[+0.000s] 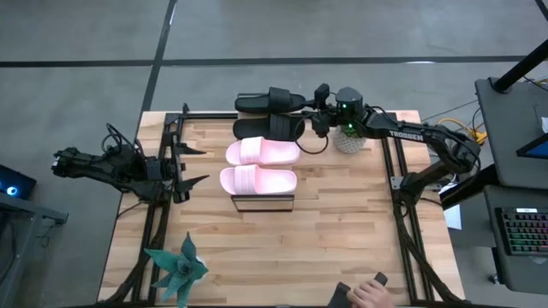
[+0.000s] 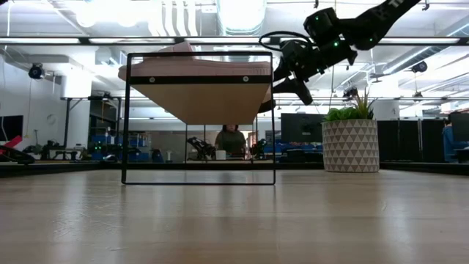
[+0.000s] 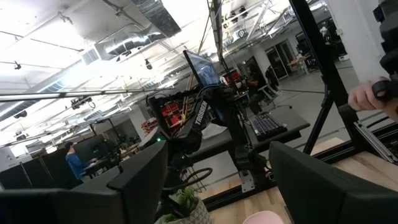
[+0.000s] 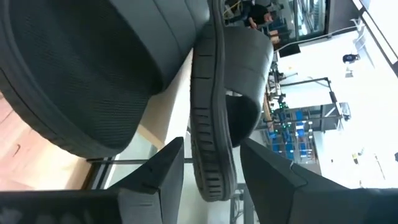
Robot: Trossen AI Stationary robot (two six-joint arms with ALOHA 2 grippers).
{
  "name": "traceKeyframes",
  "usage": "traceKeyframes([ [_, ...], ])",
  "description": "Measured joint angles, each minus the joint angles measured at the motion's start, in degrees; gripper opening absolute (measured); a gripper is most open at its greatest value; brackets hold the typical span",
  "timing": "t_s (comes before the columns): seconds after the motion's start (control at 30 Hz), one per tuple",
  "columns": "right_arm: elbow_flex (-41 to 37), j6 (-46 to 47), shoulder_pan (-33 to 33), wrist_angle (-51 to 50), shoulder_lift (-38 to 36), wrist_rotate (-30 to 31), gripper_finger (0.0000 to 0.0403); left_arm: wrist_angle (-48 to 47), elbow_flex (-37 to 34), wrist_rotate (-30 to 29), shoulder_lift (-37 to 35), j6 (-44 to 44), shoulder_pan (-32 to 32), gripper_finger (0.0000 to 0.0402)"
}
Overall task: Pick and place slides into the shelf
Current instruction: Put the black slipper on the shelf
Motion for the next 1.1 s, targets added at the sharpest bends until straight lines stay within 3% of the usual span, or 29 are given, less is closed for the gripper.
traceKeyframes([
  [0.3, 5.74, 1.44, -0.33, -0.75, 5.37, 0.53, 0.0147, 0.0, 0.0, 0.01, 0.3, 0.0, 0.0, 0.0265],
  [0.43, 9.3, 2.97, -0.33, -5.67, 7.27, 0.77, 0.0133, -0.04, 0.0, -0.52, 0.86, 0.0, 0.0, 0.0265],
  [0.67, 12.12, 3.38, -0.26, -12.34, 8.09, 3.3, 0.006, -0.04, 0.0, -2.45, 1.12, 0.0, 0.0, 0.0265],
  [0.73, 11.58, 2.04, -0.22, -11.76, 7.99, 3.31, 0.0038, -0.03, 0.0, -2.45, 1.11, 0.0, -0.01, 0.0265],
  [1.1, 4.72, -8.1, 1.1, 0.95, 7.72, 5.1, 0.0038, -0.02, 0.0, -2.43, 1.14, 0.0, 0.0, 0.0265],
])
